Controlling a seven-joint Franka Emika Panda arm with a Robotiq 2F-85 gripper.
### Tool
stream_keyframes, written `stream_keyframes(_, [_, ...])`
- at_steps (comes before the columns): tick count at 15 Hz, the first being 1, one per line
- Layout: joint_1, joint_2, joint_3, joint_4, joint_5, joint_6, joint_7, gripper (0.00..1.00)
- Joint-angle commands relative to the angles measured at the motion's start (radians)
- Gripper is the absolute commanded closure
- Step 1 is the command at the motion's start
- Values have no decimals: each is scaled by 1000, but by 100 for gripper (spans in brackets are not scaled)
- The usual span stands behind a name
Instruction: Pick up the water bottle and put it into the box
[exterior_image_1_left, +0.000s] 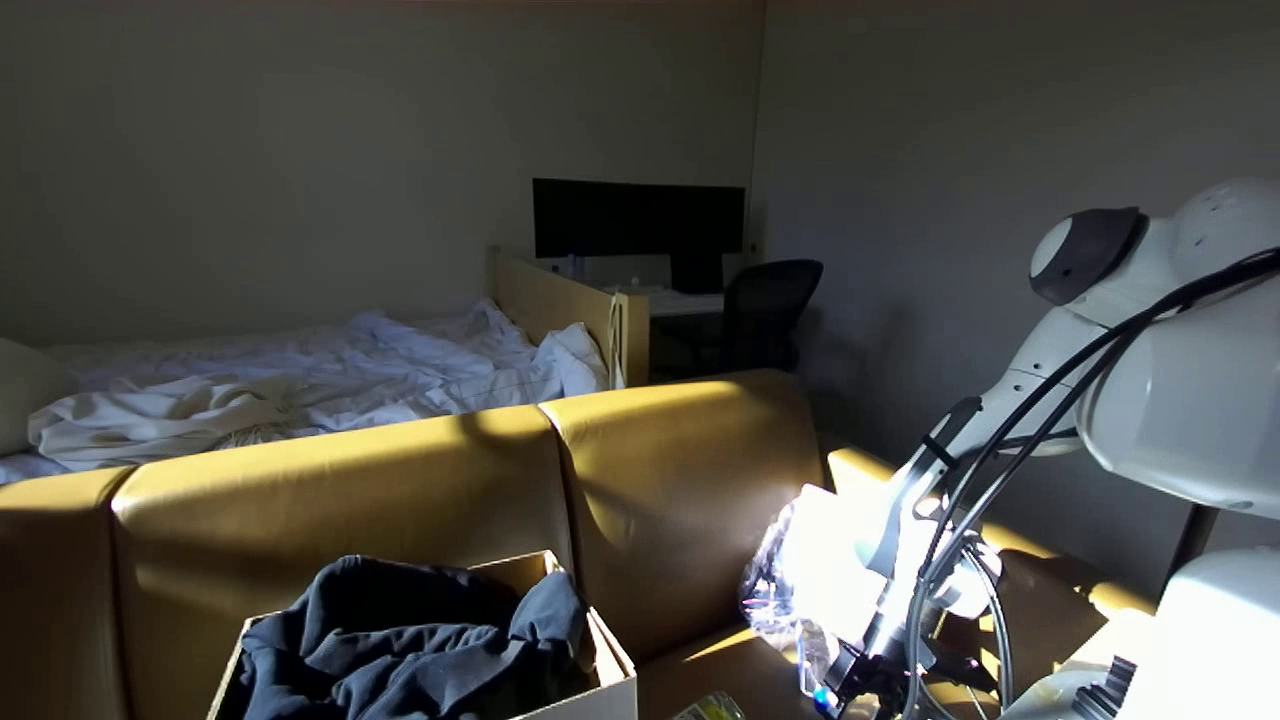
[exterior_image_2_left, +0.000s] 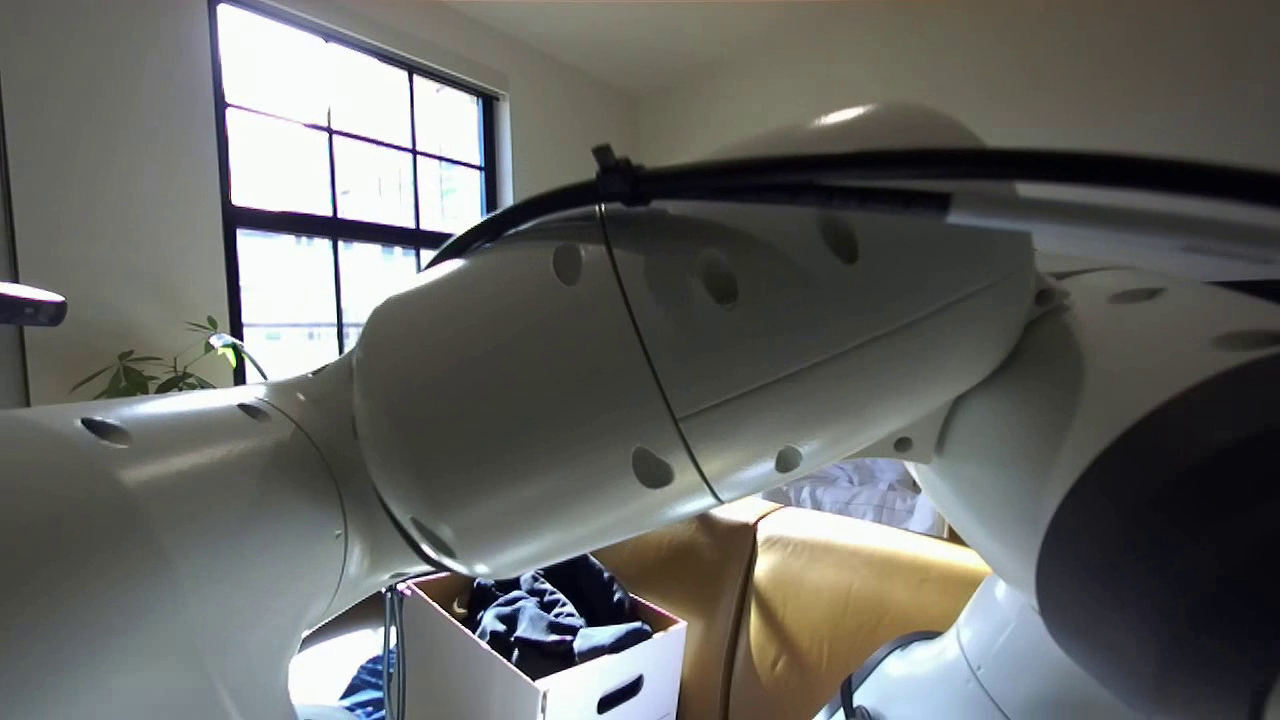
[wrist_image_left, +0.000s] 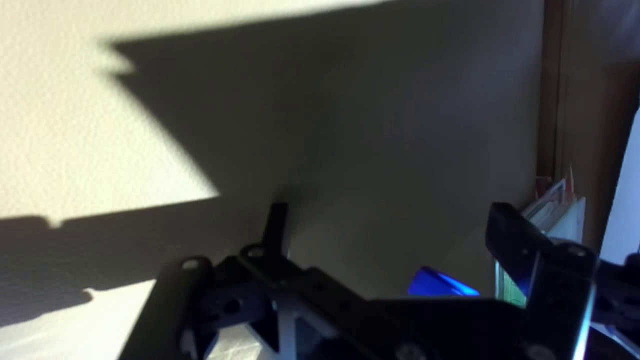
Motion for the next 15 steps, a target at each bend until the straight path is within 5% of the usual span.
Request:
stream_keyframes(1, [22,11,-7,7,-42,42,31,0])
stream_keyframes(6, [-30,26,28,2,-26,30,35,0])
stream_keyframes(15, [-314,137,158,-50,-54,187,37,0])
